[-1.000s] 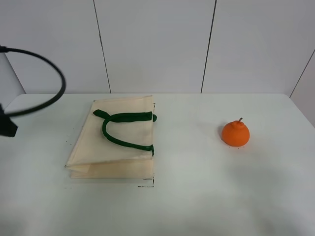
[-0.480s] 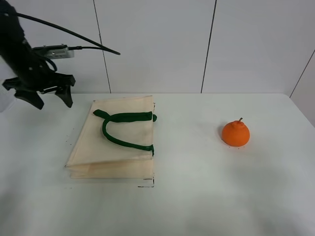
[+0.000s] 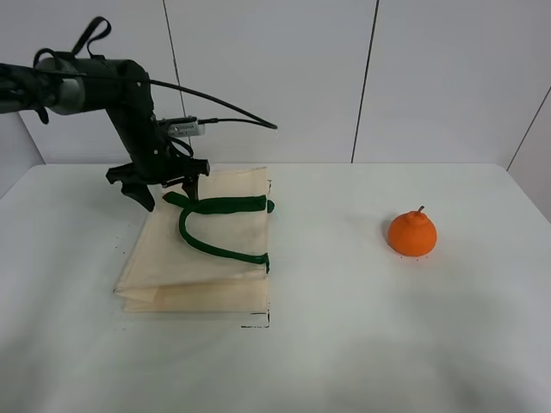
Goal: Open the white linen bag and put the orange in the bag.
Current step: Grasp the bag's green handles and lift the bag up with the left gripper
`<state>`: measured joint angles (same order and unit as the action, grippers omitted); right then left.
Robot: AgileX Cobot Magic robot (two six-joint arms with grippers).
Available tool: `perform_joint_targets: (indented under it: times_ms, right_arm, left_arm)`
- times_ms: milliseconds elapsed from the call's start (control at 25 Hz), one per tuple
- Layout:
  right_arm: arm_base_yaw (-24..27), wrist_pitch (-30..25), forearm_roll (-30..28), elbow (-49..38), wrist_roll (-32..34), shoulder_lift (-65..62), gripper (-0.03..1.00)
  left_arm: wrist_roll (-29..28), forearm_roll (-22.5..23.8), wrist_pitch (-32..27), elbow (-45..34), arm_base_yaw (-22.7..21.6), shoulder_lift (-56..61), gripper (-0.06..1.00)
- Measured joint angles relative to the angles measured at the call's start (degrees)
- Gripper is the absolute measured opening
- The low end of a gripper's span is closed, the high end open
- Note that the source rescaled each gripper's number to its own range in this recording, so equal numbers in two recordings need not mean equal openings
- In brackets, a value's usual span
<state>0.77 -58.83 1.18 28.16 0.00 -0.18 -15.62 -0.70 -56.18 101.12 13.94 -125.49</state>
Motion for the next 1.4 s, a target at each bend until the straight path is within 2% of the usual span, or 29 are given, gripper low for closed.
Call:
perform_joint_targets:
  times_ms: [360,640,760,800,920,960,1000,1120,1360,1400]
  right_arm:
    - [0.0,0.0,0.0,0.0,0.0,0.0,1.0]
    - [0.0,0.0,0.0,0.0,0.0,0.0,1.0]
    - [0.0,0.0,0.0,0.0,0.0,0.0,1.0]
    - [0.0,0.0,0.0,0.0,0.0,0.0,1.0]
    - [0.0,0.0,0.0,0.0,0.0,0.0,1.0]
    - [0.0,0.0,0.0,0.0,0.0,0.0,1.0]
    - [0.0,0.0,0.0,0.0,0.0,0.0,1.0]
    - [0.0,0.0,0.0,0.0,0.0,0.0,1.0]
    - [0.0,0.0,0.0,0.0,0.0,0.0,1.0]
    - [0.0,0.0,0.0,0.0,0.0,0.0,1.0]
  left_arm:
    - [-1.9,0.11,5.2,0.04,0.0,-7.14,1.0]
    - [-2.41,0.07,5.62,0.04,0.0,-9.1,0.88]
    - [-2.41,0.07,5.51,0.04,0.0,-9.1,0.71]
    - [-2.41,0.07,5.51,0.04,0.0,-9.1,0.6]
    - [-2.53,0.07,5.51,0.04,0.0,-9.1,0.16]
    - [-2.57,0.07,5.51,0.04,0.0,-9.1,0.05]
    - [-2.57,0.07,5.49,0.04,0.0,-9.04,0.01]
    - [-2.59,0.13,3.93,1.22,0.0,-7.8,0.0]
    - [-0.58,-0.04,-5.29,10.29,0.0,-1.34,0.0]
    - [-0.58,-0.04,-5.29,10.29,0.0,-1.34,0.0]
